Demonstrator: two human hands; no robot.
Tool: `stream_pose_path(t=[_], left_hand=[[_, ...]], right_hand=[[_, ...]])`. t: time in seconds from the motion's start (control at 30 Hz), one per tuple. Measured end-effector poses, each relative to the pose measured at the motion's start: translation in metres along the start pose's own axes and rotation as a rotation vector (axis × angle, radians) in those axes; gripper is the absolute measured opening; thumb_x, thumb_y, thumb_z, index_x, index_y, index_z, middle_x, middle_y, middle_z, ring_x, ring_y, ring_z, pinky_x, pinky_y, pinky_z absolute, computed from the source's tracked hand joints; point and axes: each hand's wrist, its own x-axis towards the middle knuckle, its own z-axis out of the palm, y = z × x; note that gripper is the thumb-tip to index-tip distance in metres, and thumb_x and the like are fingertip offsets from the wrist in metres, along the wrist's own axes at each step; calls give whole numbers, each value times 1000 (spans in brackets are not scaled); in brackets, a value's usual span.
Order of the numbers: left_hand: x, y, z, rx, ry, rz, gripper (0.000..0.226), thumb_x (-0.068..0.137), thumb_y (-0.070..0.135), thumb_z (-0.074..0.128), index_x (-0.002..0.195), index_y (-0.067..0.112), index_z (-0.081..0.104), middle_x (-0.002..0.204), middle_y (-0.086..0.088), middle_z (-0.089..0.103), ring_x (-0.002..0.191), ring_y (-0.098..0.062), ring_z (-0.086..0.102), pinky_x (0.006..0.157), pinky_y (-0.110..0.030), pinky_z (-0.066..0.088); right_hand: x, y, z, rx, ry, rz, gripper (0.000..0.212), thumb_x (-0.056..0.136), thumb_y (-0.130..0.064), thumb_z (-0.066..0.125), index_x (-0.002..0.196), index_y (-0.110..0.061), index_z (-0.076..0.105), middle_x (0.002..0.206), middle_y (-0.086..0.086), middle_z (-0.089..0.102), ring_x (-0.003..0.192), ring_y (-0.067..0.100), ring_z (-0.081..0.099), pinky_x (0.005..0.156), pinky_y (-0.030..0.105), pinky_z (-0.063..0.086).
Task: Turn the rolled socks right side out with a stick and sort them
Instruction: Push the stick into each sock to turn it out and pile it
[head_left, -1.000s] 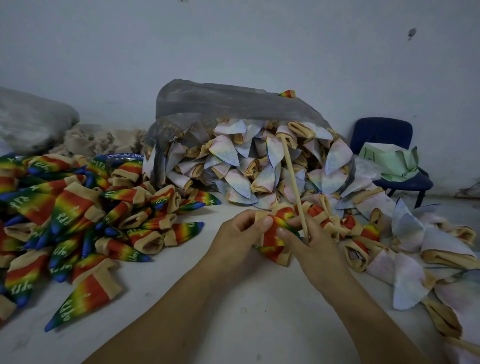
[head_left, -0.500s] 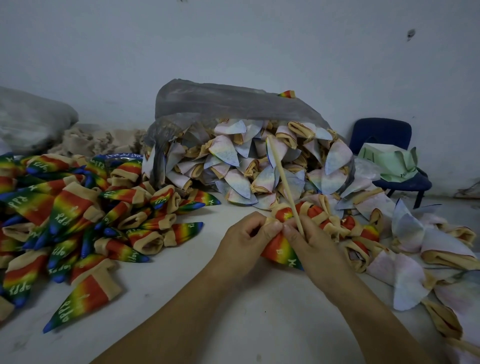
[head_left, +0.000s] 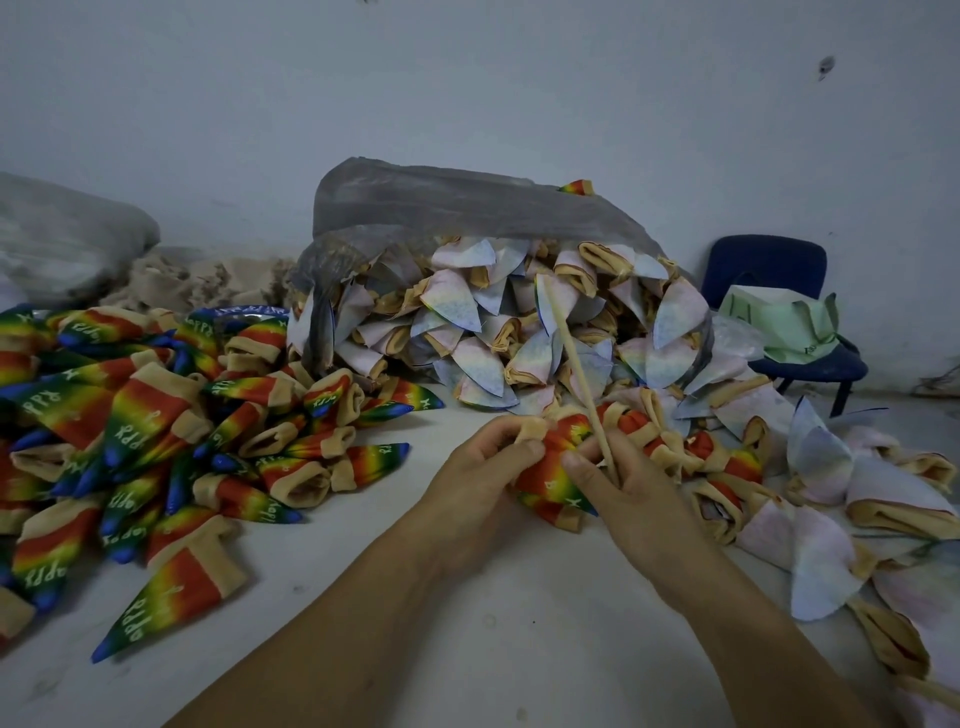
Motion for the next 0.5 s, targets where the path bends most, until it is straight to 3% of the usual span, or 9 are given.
stream_pose_path(t=[0.1, 0.2, 0.3, 0.4, 0.5], left_hand=[[-3, 0, 1, 102, -42, 2, 25, 76, 39, 81, 95, 24, 75, 109, -9, 73, 109, -28, 66, 99, -41, 52], [-2, 0, 3, 110, -1, 70, 15, 76, 37, 72, 86, 27, 76, 97, -5, 74, 100, -23, 68, 91, -38, 54], [1, -1, 2, -121, 74, 69, 22, 77, 30, 71, 95, 16, 72, 85, -4, 74, 81, -13, 71, 71, -25, 56], [4, 1, 2, -181, 161, 69, 25, 82, 27, 71, 100, 10, 68, 82, -3, 75, 74, -11, 72, 63, -21, 56], [7, 1, -2, -154, 261, 86, 20, 78, 35, 74, 93, 21, 75, 90, -1, 77, 82, -12, 73, 65, -19, 55]], right_hand=[[1, 1, 3, -139, 22, -70, 18, 93, -26, 55, 82, -12, 52, 67, -2, 45, 62, 10, 43, 57, 27, 39], [1, 2, 7, -199, 54, -97, 27, 93, -35, 53, 79, -12, 49, 66, -2, 43, 62, 20, 46, 58, 39, 42], [1, 1, 10, -151, 13, -86, 36, 92, -42, 49, 80, -8, 48, 65, 1, 42, 61, 16, 44, 59, 37, 39], [0, -1, 11, 18, -57, -28, 43, 84, -54, 45, 87, -12, 53, 73, 11, 49, 70, 16, 49, 66, 37, 44], [-2, -2, 11, 107, -91, 27, 30, 80, -55, 44, 84, -27, 54, 70, -8, 50, 69, 4, 49, 63, 16, 42]])
